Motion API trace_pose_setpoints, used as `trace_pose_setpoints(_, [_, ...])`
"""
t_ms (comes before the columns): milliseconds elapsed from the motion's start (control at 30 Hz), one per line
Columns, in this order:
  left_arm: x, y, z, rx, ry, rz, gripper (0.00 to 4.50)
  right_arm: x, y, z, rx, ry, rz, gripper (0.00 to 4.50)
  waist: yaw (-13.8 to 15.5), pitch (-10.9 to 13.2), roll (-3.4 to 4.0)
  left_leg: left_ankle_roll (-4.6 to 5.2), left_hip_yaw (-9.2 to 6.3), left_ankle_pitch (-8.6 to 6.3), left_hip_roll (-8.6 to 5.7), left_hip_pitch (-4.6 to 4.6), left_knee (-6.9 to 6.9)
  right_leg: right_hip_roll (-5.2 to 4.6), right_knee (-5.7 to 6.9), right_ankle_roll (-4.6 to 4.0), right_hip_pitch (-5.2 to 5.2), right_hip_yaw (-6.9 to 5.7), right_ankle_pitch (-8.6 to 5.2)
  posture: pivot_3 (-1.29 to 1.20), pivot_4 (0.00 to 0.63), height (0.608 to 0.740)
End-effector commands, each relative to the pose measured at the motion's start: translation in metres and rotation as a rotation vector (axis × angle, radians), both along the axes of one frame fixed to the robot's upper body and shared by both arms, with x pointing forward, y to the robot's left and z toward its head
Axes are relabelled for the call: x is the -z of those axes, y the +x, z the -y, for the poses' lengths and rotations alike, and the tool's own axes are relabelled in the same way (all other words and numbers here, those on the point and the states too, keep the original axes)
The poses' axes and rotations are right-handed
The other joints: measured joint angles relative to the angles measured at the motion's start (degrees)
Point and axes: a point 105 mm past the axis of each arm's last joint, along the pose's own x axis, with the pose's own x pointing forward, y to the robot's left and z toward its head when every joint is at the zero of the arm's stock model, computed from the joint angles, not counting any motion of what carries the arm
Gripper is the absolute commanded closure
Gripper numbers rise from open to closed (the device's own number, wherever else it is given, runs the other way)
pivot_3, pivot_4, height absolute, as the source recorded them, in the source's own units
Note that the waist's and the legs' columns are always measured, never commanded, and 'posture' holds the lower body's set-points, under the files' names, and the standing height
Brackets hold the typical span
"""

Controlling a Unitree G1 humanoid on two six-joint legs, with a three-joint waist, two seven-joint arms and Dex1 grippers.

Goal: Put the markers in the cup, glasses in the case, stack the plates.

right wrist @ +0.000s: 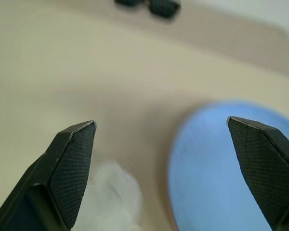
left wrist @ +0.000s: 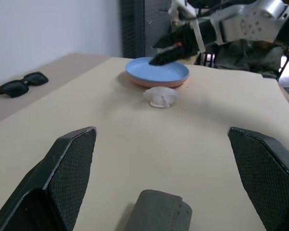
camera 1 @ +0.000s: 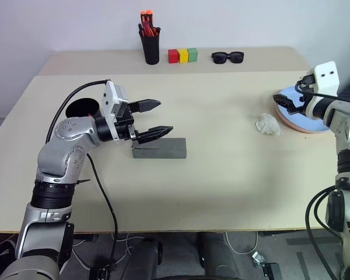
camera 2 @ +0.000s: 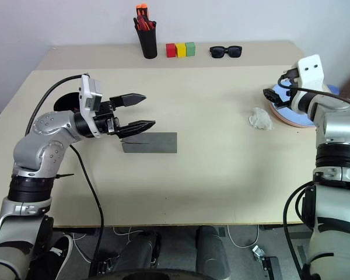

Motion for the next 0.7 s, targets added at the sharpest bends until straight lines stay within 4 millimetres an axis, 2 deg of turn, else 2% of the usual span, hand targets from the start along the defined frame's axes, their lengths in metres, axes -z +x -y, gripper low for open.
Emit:
trace_pose_setpoints(33, [-0.009,0.0,0.001,0.015,-0.009,0.044,0.0,0.005,-0.008,-0.01,-0.023,0.031,-0.018,0.05,0.2,0.0,-0.01,0.0,-0.01,0.0,0.0,0.0,0.01,0.0,0.0,0.0,0.01,0.0,0.0,0.0,0.15,0.74])
trace_pose_setpoints(267, [-0.009,0.0,0.001,0.027,-0.009,0.042,0.0,0.047,-0.008,-0.017,-0.009,-0.014,-0.098,0.05,-0.2,0.0,0.0,0.01,0.04,0.0,-0.03,-0.03,0.07,0.0,0.06,0.04,-0.05,0.06,0.03,0.0,0.15,0.74])
trace_pose_setpoints(567, [-0.007,-0.002,-0.004,0.01,0.003,0.038,0.0,0.083,-0.001,-0.021,-0.016,0.029,-0.165,0.05,-0.2,0.0,0.0,0.01,0.19,0.0,-0.02,-0.01,0.06,0.0,0.12,0.04,-0.11,0.2,0.03,0.0,0.15,0.74])
trace_pose_setpoints(633, [-0.006,-0.003,-0.004,0.008,0.003,0.037,0.0,0.09,0.003,-0.023,-0.015,0.025,-0.176,0.56,-0.2,0.0,0.0,0.01,0.21,0.0,-0.02,0.0,0.06,0.0,0.11,0.05,-0.11,0.21,0.04,0.0,0.15,0.74])
trace_pose_setpoints(700, [-0.007,-0.003,-0.004,0.006,0.005,0.042,0.0,0.093,0.005,-0.026,-0.022,0.02,-0.178,1.32,-0.2,0.0,0.0,0.01,0.23,0.0,-0.03,0.01,0.06,0.0,0.12,0.05,-0.12,0.24,0.04,0.0,0.15,0.74])
